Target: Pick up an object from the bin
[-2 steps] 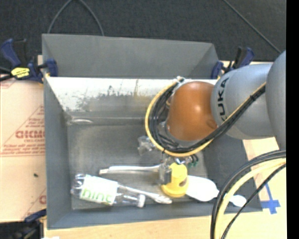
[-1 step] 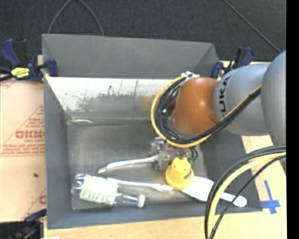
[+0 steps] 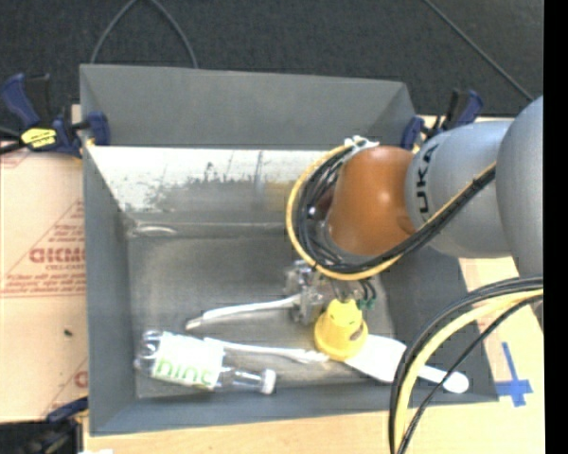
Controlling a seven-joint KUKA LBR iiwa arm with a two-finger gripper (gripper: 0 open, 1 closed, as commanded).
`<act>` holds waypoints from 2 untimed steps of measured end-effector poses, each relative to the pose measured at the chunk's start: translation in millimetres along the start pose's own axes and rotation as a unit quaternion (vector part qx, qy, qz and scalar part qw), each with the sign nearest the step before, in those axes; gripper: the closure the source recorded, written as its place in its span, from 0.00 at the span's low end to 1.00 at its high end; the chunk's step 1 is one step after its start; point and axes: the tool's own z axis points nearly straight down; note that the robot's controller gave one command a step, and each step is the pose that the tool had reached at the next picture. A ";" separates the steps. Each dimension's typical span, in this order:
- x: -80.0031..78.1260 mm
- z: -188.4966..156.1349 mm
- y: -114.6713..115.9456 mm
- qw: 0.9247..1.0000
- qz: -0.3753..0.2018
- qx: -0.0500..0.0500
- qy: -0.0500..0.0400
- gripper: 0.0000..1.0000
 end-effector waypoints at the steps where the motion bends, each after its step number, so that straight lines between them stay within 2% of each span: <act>1: 0.9 -51.5 6.4 1.000 0.000 0.001 -0.003 1.00; 2: -10.5 -42.0 -3.9 1.000 0.006 0.000 -0.002 1.00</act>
Offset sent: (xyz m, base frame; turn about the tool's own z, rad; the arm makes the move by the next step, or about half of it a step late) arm 0.0089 -0.0012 0.0420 0.0105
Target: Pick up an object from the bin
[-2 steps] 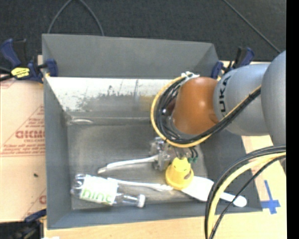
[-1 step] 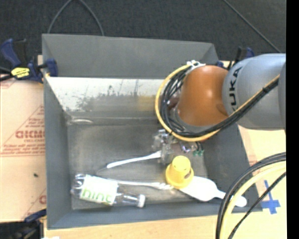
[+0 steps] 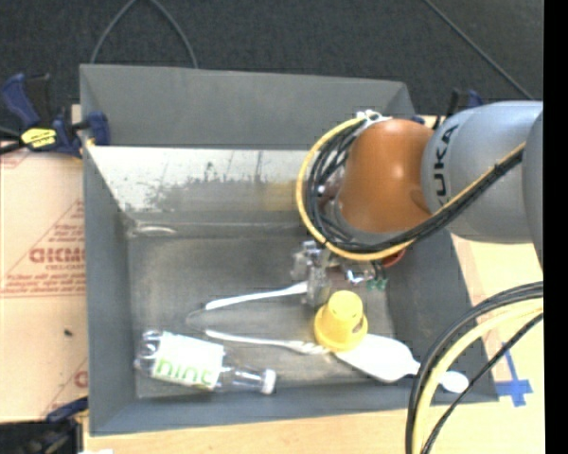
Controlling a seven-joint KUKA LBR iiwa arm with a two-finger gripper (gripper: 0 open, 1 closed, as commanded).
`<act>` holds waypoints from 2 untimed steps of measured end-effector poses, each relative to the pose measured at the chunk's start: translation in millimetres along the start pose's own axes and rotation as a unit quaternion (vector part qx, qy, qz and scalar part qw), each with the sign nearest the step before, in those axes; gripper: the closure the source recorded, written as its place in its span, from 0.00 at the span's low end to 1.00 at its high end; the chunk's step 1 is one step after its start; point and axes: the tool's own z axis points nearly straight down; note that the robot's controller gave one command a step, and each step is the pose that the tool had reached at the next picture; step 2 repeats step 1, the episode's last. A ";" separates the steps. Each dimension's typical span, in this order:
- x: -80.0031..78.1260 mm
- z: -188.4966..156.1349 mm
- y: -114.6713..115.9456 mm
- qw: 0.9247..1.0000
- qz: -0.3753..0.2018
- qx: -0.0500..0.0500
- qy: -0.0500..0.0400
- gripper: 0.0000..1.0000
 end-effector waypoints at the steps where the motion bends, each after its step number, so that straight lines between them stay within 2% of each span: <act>1: -1.4 -108.9 -37.5 1.000 0.004 0.001 -0.002 1.00; 2: -1.4 -108.9 -37.5 1.000 0.004 0.001 -0.002 1.00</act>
Offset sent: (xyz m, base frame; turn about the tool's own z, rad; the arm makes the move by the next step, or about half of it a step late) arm -0.0006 -0.0168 0.0586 -0.0080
